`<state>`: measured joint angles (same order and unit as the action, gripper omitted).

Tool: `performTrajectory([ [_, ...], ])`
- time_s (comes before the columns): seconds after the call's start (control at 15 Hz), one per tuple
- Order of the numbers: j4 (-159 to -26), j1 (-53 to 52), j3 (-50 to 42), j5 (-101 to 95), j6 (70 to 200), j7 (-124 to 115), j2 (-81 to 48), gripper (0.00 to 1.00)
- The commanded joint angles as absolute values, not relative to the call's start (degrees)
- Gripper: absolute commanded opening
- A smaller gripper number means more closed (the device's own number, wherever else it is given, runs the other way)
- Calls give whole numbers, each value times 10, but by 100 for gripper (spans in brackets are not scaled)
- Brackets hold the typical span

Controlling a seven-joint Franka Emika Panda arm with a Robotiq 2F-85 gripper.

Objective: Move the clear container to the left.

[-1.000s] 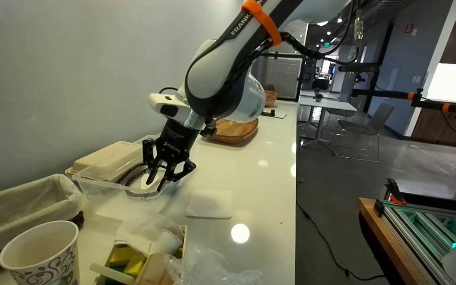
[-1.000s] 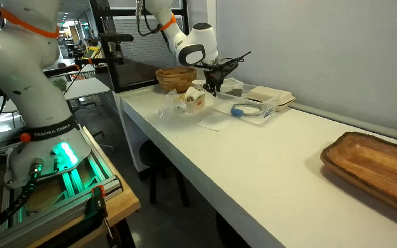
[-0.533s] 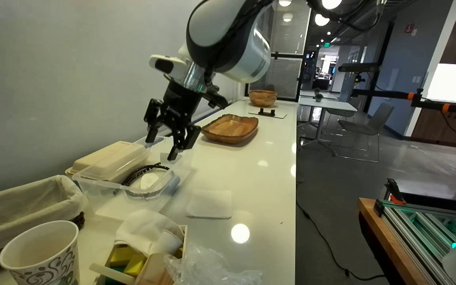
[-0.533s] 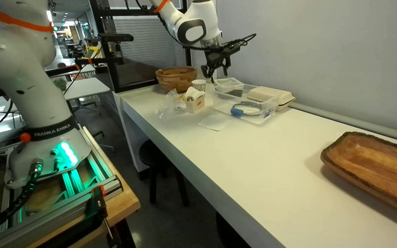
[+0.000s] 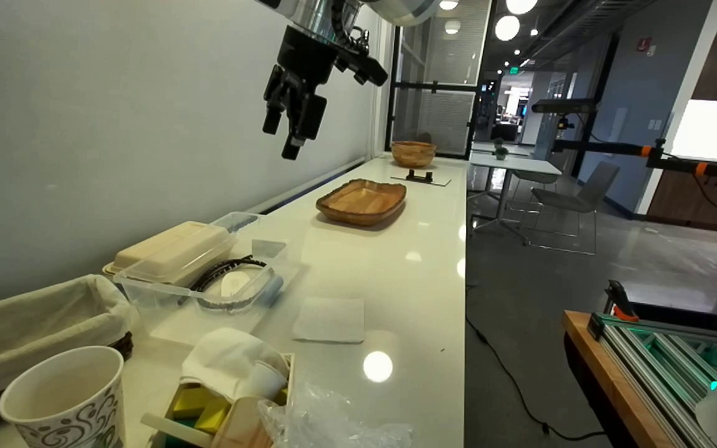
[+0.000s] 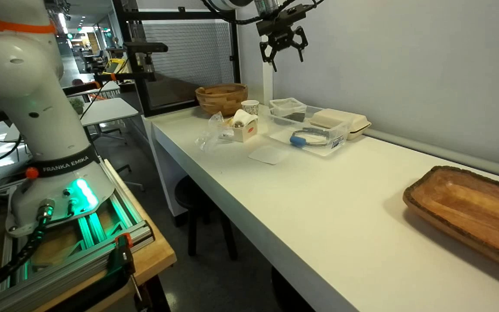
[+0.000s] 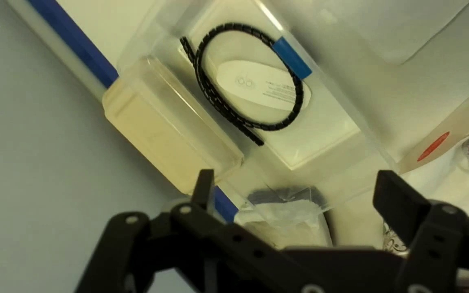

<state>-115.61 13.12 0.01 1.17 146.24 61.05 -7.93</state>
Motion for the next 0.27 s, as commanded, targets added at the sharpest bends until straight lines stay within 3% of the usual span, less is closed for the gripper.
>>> performTrajectory([
  [0.0, -1153, 116, -20, 10, 1456, 605, -77, 100],
  [0.2, -1153, 113, -20, 11, 1457, 608, -78, 100],
])
